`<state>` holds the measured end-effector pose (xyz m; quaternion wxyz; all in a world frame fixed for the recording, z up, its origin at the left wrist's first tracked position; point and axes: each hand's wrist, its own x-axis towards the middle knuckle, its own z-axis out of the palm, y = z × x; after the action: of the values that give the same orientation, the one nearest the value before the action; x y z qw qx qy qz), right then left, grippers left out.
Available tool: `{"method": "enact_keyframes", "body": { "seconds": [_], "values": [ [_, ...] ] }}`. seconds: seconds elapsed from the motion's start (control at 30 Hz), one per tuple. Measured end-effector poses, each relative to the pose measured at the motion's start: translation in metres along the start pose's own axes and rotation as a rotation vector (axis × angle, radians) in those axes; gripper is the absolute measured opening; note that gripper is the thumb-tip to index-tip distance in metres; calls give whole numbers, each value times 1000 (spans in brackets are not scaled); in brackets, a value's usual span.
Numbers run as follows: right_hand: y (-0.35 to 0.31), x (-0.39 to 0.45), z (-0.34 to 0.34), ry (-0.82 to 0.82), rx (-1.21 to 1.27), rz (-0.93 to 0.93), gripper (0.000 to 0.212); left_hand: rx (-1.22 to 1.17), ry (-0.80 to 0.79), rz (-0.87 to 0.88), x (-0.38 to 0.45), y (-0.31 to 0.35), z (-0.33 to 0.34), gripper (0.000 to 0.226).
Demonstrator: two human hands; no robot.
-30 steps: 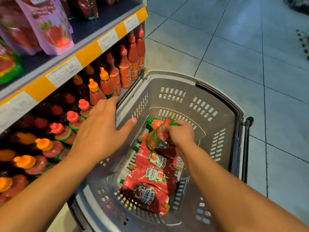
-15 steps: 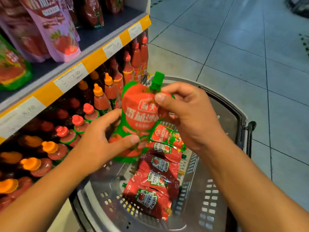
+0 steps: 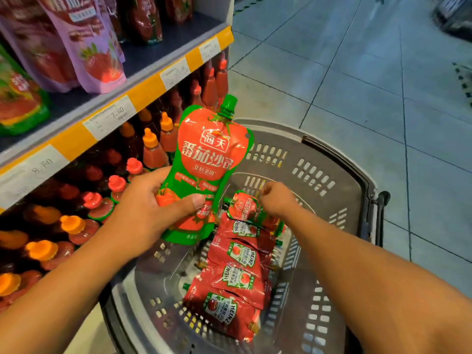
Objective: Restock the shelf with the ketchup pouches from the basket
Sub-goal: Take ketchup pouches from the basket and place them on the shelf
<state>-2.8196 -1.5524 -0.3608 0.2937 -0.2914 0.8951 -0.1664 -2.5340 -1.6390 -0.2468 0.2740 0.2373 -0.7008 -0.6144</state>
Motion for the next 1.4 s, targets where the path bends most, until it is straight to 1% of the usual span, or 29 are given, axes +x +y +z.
{"method": "enact_keyframes", "body": {
  "seconds": [0.03, 0.07, 0.17, 0.23, 0.3, 0.37, 0.4, 0.47, 0.53, 0.63, 0.73, 0.83, 0.93, 1.03, 1.07, 1.17, 1.23, 1.27, 1.33, 1.4],
  "values": [
    [8, 5, 6, -52, -145, 12, 7, -18, 22, 1, 1, -1, -1, 23],
    [16, 10, 12, -96, -234, 29, 9, -40, 39, 0, 2, -2, -1, 22],
    [40, 31, 32, -147, -334, 51, 41, -109, 77, -8, 3, -7, -4, 22],
    [54, 45, 42, -104, -365, 36, 62, -125, 92, -14, 3, -8, -5, 28],
    [50, 38, 41, -57, -392, 42, 74, -124, 88, -10, 3, -9, -5, 24],
    [41, 29, 38, -23, -419, 54, 74, -133, 74, -11, 3, -7, -4, 18],
    [38, 26, 37, -35, -422, 64, 73, -133, 69, -8, 2, -7, -4, 18],
    [34, 23, 39, -112, -403, 105, 70, -125, 68, 0, 2, -8, -4, 17],
    [33, 20, 45, -192, -356, 139, 59, -136, 82, 5, 2, -7, -3, 16],
    [32, 17, 51, -211, -291, 139, 42, -154, 94, 4, 3, -7, -3, 17],
    [24, 9, 48, -221, -254, 107, 38, -157, 94, 3, 3, -7, -5, 21],
    [14, 3, 42, -211, -118, 107, 35, -166, 88, -9, 2, -5, -4, 20],
    [-3, -7, 29, -175, 82, 117, 39, -160, 92, -30, 2, -3, -4, 19],
    [-19, -36, 9, -118, 316, 129, 29, -129, 108, -45, 3, -3, -3, 20],
    [-22, -51, 2, -98, 386, 116, 27, -125, 114, -51, 4, -2, -3, 20],
    [-27, -98, -13, -101, 602, 67, 31, -112, 127, -69, 4, 0, -5, 22],
    [-31, -125, -21, -92, 775, 13, 19, -86, 147, -75, 5, -2, -5, 27],
    [-37, -135, -24, -64, 836, -8, 16, -83, 155, -74, 4, -2, -5, 29],
    [-55, -154, -32, -7, 940, -54, 20, -120, 173, -75, 0, -2, -6, 32],
    [-76, -169, -39, 16, 982, -116, 26, -171, 207, -89, -5, -1, -8, 31]
  ]
}}
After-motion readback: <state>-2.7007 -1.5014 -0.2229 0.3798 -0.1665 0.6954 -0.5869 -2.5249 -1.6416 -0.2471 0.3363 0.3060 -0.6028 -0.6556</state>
